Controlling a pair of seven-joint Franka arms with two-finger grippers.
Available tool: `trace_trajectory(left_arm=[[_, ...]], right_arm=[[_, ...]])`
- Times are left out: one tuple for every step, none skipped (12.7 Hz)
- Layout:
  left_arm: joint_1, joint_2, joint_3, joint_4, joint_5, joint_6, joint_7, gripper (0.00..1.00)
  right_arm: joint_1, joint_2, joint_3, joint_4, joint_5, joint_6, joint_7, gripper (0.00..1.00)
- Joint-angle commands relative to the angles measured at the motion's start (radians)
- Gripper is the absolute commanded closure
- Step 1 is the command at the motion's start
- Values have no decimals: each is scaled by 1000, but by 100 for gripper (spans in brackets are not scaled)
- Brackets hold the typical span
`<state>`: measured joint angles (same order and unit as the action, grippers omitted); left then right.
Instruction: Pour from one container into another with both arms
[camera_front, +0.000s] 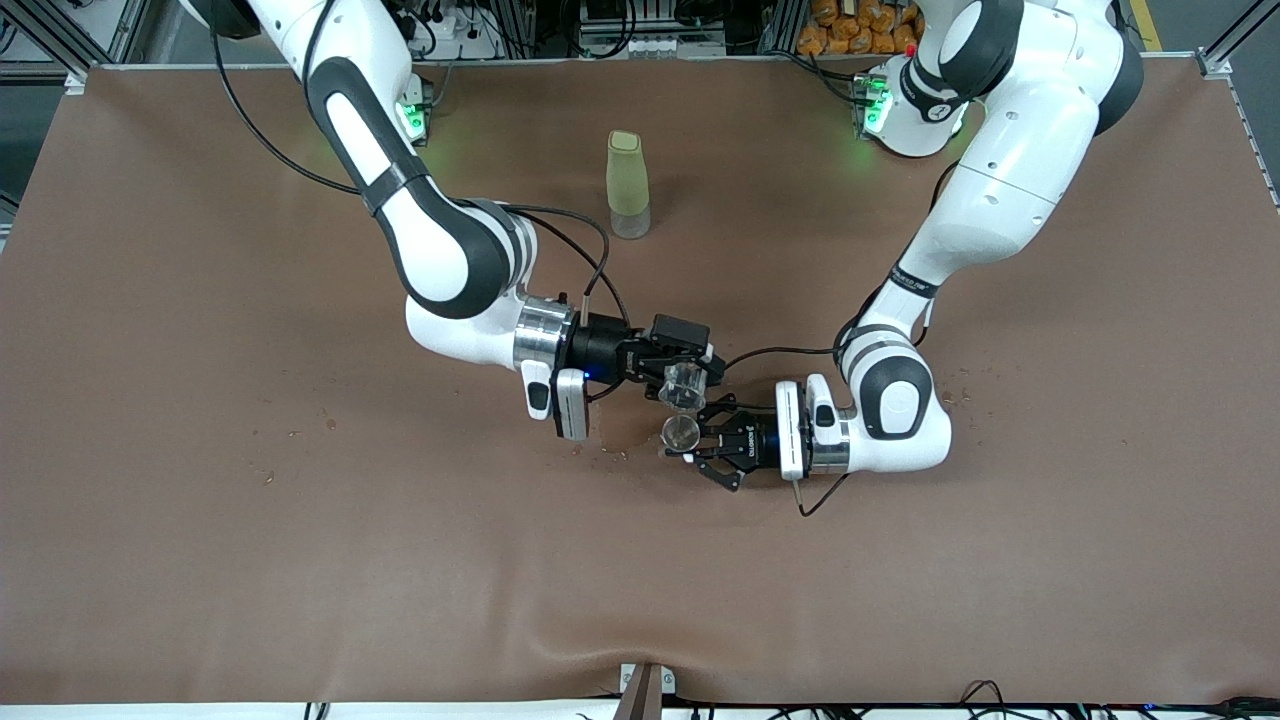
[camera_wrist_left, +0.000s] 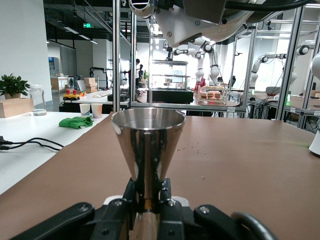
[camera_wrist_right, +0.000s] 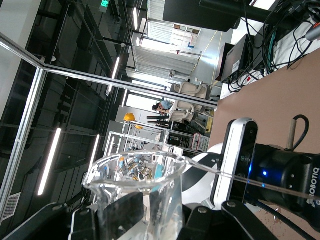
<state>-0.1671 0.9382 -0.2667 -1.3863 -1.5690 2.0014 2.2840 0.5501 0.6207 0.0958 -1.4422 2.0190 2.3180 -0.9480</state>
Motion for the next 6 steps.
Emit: trace_trajectory(left_arm=[[-3, -36, 0, -31, 14, -1, -23, 100], [-2, -38, 1, -31, 15, -1, -29, 100], [0, -42, 3, -31, 15, -1, -41, 100], [0, -44, 3, -31, 15, -1, -47, 100], [0, -44, 3, -31, 15, -1, -54, 100], [-2, -44, 3, -30, 15, -1, -57, 100]], right_arm=[[5, -4, -8, 11, 21, 6, 37, 100], [5, -4, -8, 11, 21, 6, 49, 100], [2, -3, -7, 14, 24, 6, 52, 100], [1, -3, -7, 14, 30, 3, 67, 100], [2, -3, -7, 14, 37, 1, 81, 100], [4, -1, -8, 14, 40, 1, 86, 100]])
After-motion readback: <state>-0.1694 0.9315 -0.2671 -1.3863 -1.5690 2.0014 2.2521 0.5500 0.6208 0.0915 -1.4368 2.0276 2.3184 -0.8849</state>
